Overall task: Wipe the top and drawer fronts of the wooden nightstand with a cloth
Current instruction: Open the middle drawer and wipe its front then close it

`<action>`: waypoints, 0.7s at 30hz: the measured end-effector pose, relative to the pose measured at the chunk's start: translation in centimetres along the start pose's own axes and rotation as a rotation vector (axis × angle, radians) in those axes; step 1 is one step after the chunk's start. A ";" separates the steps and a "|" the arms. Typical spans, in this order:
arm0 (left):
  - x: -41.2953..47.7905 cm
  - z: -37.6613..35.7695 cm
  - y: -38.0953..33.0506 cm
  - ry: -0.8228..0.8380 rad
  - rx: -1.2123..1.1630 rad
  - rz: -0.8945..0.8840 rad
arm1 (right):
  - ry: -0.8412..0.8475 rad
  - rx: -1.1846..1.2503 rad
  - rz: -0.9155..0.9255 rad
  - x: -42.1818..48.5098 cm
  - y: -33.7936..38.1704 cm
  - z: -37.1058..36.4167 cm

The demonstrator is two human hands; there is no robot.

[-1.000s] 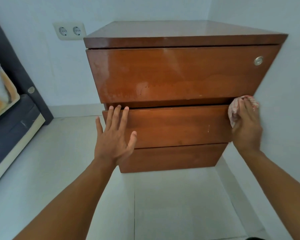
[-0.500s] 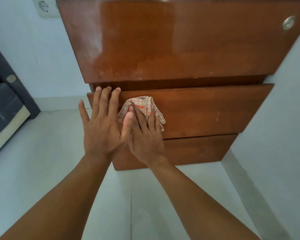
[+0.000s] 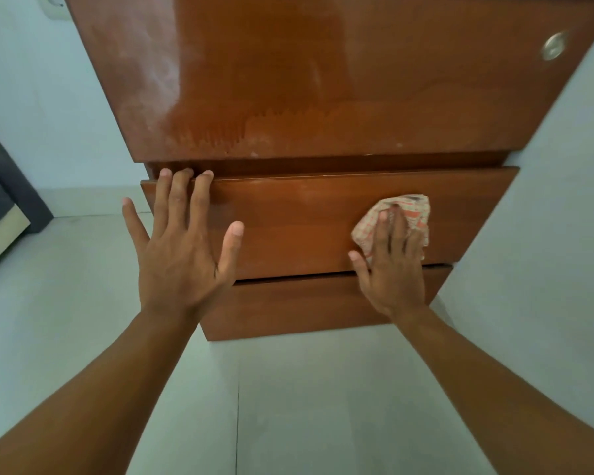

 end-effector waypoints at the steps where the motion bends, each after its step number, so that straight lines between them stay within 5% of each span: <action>1: -0.1 -0.1 -0.1 -0.002 -0.006 0.006 | 0.006 -0.029 -0.047 -0.2 -1.5 0.5; 13: -0.2 -0.1 -0.5 0.016 0.007 0.005 | -0.009 0.054 -0.262 -0.8 -8.9 5.6; 17: 0.0 0.1 -0.7 0.022 0.001 0.014 | -0.198 0.233 -0.326 -1.3 -4.6 6.7; 21: 0.0 0.1 -0.5 0.015 0.001 0.015 | -0.154 0.223 -0.062 -2.9 6.1 3.7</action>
Point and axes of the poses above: each hand's wrist, its own x-axis towards the middle knuckle, its own z-axis out of the back of the hand, y = z × x, the point moved 5 cm from there along x, towards the middle knuckle, and after that the axes turned 4 degrees about y, right-handed, at the moved point
